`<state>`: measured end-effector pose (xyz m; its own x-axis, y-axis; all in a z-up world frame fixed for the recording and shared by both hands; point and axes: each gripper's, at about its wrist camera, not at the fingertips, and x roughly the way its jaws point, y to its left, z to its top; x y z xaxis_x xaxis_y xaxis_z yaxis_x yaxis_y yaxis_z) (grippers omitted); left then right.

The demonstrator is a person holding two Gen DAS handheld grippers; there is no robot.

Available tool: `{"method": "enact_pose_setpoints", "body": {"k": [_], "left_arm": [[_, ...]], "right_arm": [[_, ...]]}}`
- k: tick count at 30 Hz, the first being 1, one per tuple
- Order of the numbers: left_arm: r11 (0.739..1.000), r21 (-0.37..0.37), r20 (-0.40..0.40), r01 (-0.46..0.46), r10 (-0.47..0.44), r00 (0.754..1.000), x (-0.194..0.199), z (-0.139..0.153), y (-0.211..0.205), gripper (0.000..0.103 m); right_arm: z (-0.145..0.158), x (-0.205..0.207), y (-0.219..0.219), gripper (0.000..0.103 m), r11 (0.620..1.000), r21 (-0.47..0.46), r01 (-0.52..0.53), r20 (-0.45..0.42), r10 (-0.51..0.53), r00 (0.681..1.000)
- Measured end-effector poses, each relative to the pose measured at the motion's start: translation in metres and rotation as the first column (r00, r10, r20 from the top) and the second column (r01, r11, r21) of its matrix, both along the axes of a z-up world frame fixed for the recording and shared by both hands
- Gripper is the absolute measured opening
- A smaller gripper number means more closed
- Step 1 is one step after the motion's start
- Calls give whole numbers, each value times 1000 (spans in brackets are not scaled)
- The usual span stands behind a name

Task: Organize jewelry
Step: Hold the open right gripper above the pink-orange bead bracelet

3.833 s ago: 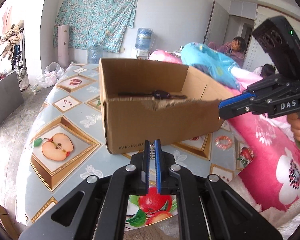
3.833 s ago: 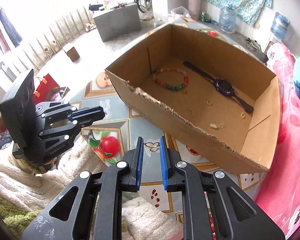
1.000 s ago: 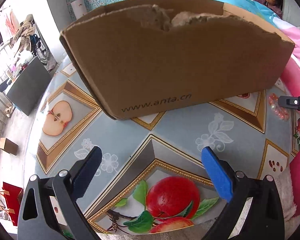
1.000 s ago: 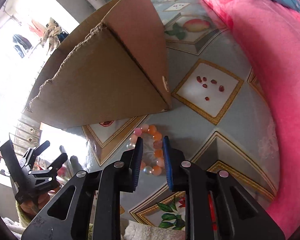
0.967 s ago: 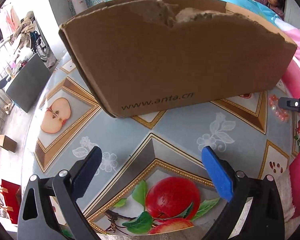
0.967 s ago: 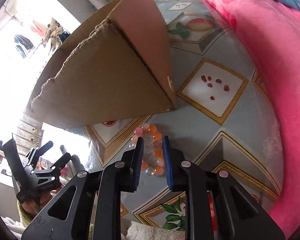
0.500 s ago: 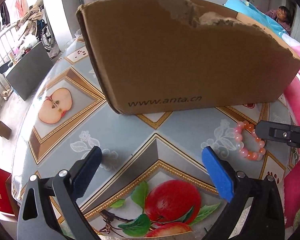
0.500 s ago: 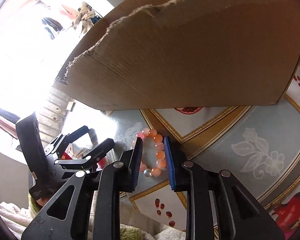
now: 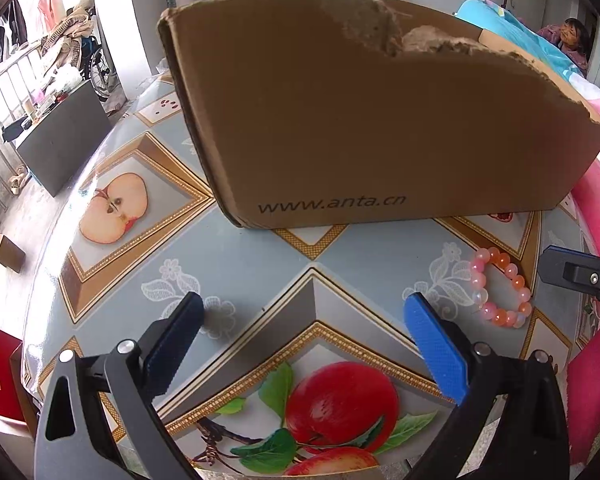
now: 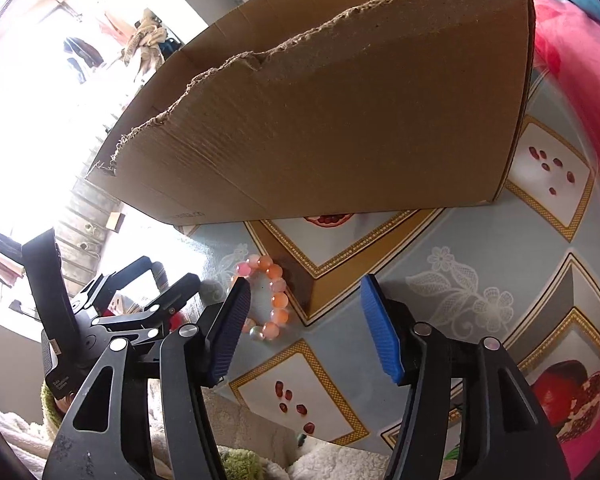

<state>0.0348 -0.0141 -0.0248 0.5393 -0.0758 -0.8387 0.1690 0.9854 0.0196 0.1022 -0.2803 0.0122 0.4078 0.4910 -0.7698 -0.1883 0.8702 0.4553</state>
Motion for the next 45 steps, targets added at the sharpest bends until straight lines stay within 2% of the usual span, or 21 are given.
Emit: {"method": "enact_pose_setpoints", "body": {"k": [4,9,17,29,45], "left_arm": [[1000,-2,6,-1,1,1000,-1,1,0,99],[1000,-2,7,-1,1,1000,0,0,1,99],[1000,-3,14,-1,1,1000,-1,0,1,99],[1000,-4,24,-2,2,1000,-2,1,1,99],[1000,0,-11,-6,6,1000,5,1,-1,99]], "right_arm": [[-1,0,4,60,1000,-4,-6,4,6,1000],[-8,3,18,66,999,32,-5,-3,5,1000],[-9,4,13,74,996,93,2,-8,-1,1000],[-8,4,19,84,996,84,-18,-1,18,1000],[-5,4,21,91,998,47,-42,7,42,999]]}}
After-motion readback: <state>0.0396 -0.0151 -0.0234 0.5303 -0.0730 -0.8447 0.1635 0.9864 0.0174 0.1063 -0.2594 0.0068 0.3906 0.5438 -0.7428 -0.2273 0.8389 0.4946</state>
